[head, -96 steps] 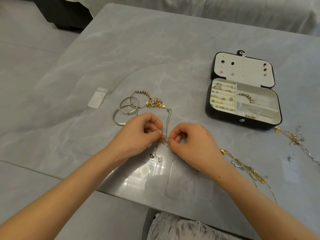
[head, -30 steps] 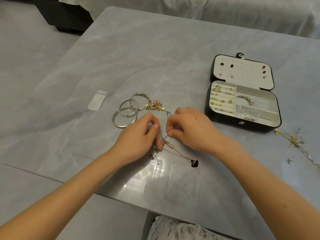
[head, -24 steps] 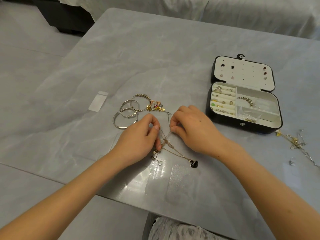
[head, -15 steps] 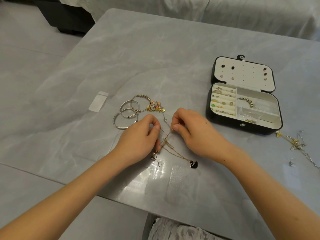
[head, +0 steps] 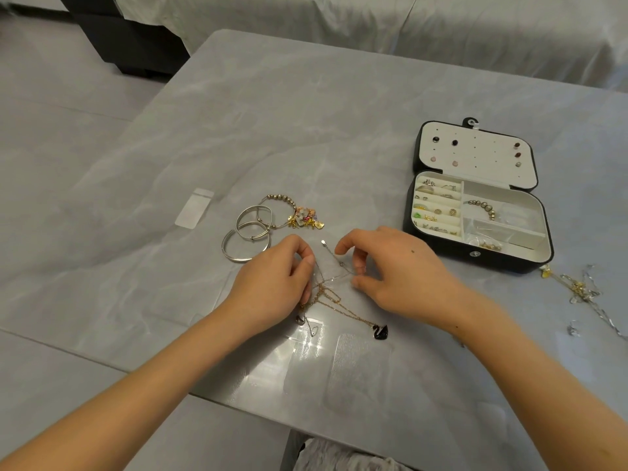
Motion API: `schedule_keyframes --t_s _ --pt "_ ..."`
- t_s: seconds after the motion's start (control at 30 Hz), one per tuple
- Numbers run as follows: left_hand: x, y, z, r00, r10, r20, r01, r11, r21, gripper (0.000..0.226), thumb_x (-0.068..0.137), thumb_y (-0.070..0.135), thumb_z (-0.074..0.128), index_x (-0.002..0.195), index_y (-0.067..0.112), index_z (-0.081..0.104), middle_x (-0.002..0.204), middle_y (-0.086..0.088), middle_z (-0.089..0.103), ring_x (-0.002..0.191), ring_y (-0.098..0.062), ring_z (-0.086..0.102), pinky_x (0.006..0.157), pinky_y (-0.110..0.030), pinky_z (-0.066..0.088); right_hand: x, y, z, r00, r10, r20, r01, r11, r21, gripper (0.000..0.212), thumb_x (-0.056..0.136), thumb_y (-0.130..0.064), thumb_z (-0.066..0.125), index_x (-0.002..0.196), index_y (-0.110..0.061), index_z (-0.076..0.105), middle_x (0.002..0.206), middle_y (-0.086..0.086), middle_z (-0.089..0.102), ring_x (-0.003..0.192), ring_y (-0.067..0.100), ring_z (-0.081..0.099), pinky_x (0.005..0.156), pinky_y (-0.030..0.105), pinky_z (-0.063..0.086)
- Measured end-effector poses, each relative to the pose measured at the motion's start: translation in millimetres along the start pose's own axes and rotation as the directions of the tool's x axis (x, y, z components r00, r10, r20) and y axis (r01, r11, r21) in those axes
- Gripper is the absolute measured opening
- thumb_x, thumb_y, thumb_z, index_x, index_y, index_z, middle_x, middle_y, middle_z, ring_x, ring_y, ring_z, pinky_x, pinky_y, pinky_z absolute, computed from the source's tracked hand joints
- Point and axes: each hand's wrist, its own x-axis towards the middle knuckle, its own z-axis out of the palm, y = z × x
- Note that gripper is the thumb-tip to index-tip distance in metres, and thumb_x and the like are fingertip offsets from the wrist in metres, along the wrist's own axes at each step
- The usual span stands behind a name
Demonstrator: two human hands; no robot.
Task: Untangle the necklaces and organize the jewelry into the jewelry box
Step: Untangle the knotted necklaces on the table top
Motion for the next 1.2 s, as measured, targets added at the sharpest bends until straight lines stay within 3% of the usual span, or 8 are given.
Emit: schedule_keyframes --t_s 0.1,0.27,0.4,0.57,0.7,0.87,1.07,1.2 --pt "0.6 0.5 -0.2 1.000 -0.004 -0.005 0.004 1.000 0.025 0.022 0.097 0.025 0.042 0.076 0.031 0.042 0.046 0.018 0.056 0.057 0.005 0.053 0.054 -0.012 0.033 -2.2 1.1 -2.5 1.000 0.019 0.018 -0.019 1.000 -0.001 0.035 0.084 -0.024 0.063 0.116 -0.035 0.053 0.089 -0.014 0.059 0.088 0.008 0.049 0.080 0.026 0.041" --pt "1.0 2.6 -0.5 1.000 -0.010 -0.001 0.010 1.000 0.015 0.022 0.097 0.025 0.043 0.076 0.031 0.043 0.046 0.017 0.056 0.056 0.005 0.052 0.059 -0.018 0.035 2.5 1.9 0.9 0.957 0.166 -0.239 -0.173 0.985 -0.011 0.018 0.089 -0.034 0.055 0.101 -0.026 0.067 0.090 -0.009 0.063 0.087 0.012 0.055 0.075 0.027 0.043" --pt "0.5 3.8 -1.9 1.000 -0.017 0.025 0.017 1.000 0.004 0.020 0.096 0.025 0.043 0.077 0.030 0.045 0.047 0.021 0.058 0.057 0.007 0.053 0.060 -0.019 0.036 12.9 -5.5 11.5 0.956 0.238 -0.168 -0.250 0.967 -0.049 0.023 0.085 -0.044 0.059 0.093 -0.024 0.065 0.090 -0.007 0.061 0.088 0.013 0.055 0.070 0.024 0.037" --pt "1.3 3.9 -4.5 0.997 -0.031 0.071 0.036 0.997 -0.067 0.021 0.097 0.023 0.043 0.078 0.029 0.047 0.048 0.017 0.060 0.057 0.003 0.055 0.065 -0.021 0.039 15.2 -8.0 19.9 0.972 0.209 -0.104 -0.220 0.969 -0.112 0.018 0.091 -0.032 0.054 0.094 -0.017 0.064 0.098 0.001 0.062 0.095 0.022 0.055 0.078 0.030 0.041" --pt "4.3 2.2 -5.7 0.994 -0.050 0.093 0.060 0.993 -0.106 0.020 0.097 0.022 0.044 0.079 0.027 0.049 0.050 0.015 0.062 0.057 0.002 0.056 0.071 -0.026 0.043 8.5 -8.5 13.4 0.967 0.207 -0.145 -0.192 0.975 0.114 0.014 0.091 -0.026 0.056 0.086 -0.015 0.062 0.083 -0.005 0.055 0.081 0.013 0.050 0.069 0.023 0.032" --pt "4.8 1.1 -5.0 0.993 -0.049 0.103 0.064 0.988 -0.143 0.018 0.096 0.023 0.045 0.080 0.026 0.051 0.050 0.014 0.062 0.055 0.001 0.057 0.074 -0.029 0.045 -1.6 -16.4 7.6 0.985 0.159 -0.062 -0.112 0.879 0.464 0.008 0.088 -0.024 0.060 0.080 -0.021 0.062 0.075 -0.011 0.056 0.065 -0.006 0.048 0.062 0.011 0.037" --pt "4.3 0.4 -6.4 0.993 -0.045 0.110 0.064 0.982 -0.177 0.016 0.095 0.022 0.049 0.081 0.024 0.055 0.050 0.011 0.062 0.055 -0.001 0.058 0.075 -0.031 0.046 1.9 -12.8 20.1 0.995 0.093 -0.021 -0.072 0.874 0.481 0.006 0.087 -0.025 0.061 0.081 -0.025 0.061 0.091 -0.005 0.062 0.088 0.008 0.052 0.077 0.022 0.041" --pt "4.3 1.7 -7.7 0.992 -0.035 0.117 0.056 0.983 -0.175 0.016 0.095 0.022 0.049 0.080 0.024 0.055 0.050 0.010 0.062 0.054 0.000 0.057 0.071 -0.027 0.044 2.5 -14.3 23.5 0.994 0.107 -0.024 -0.083 0.878 0.472 0.005 0.087 -0.024 0.060 0.083 -0.023 0.063 0.088 -0.005 0.062 0.089 0.008 0.050 0.079 0.023 0.041"
